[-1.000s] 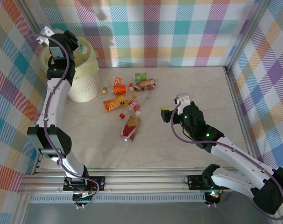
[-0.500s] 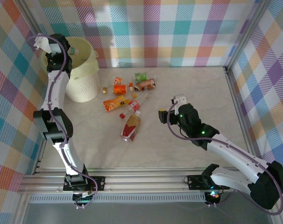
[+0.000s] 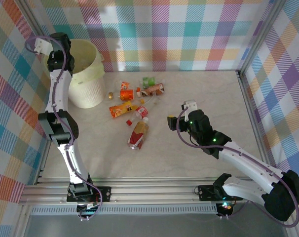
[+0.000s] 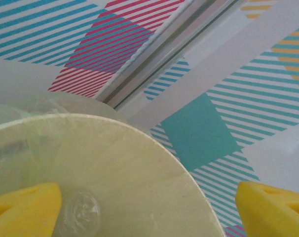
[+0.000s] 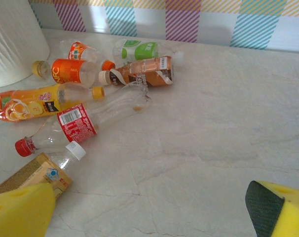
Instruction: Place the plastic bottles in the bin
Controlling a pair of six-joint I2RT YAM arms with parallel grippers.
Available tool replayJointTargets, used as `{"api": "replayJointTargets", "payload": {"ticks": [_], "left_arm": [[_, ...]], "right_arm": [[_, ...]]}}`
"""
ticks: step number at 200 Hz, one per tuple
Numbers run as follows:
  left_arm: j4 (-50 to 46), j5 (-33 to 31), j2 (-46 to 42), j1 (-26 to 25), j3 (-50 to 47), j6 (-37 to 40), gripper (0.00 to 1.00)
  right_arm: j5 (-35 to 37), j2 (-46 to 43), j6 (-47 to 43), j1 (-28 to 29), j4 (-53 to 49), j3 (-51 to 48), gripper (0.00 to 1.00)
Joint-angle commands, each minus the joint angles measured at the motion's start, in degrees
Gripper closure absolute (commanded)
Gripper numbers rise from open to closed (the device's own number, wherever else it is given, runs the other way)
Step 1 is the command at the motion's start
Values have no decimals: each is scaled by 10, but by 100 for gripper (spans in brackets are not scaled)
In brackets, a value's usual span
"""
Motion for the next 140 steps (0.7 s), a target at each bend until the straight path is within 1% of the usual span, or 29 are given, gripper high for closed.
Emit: {"api": "replayJointTargets", "payload": {"ticks": [1, 33, 51, 72, 92, 108, 118, 140], "left_arm": [[-26, 8, -18, 5, 16, 0, 7], [-28, 49, -37, 3, 11, 10, 5], [-27, 78, -50, -1, 5, 17, 0], [-20, 130, -69, -9, -3, 31, 0], [-24, 158, -96, -25, -18, 55, 0], [-12, 165, -135, -45, -58, 79, 0], [3, 174, -168, -58, -104, 94, 0], [55, 223, -249, -86, -219, 112, 0]], "right_arm": [[12, 3, 13, 2, 11, 7, 0], [40, 10, 52, 2, 12, 8, 0], [50, 17, 76, 2, 11, 7, 0], [50, 36, 94, 2, 2, 14, 0], [50, 51, 111, 2, -4, 20, 0], [42, 55, 117, 2, 3, 18, 0], [35, 57, 120, 2, 11, 15, 0], [28, 60, 124, 2, 33, 8, 0]]}}
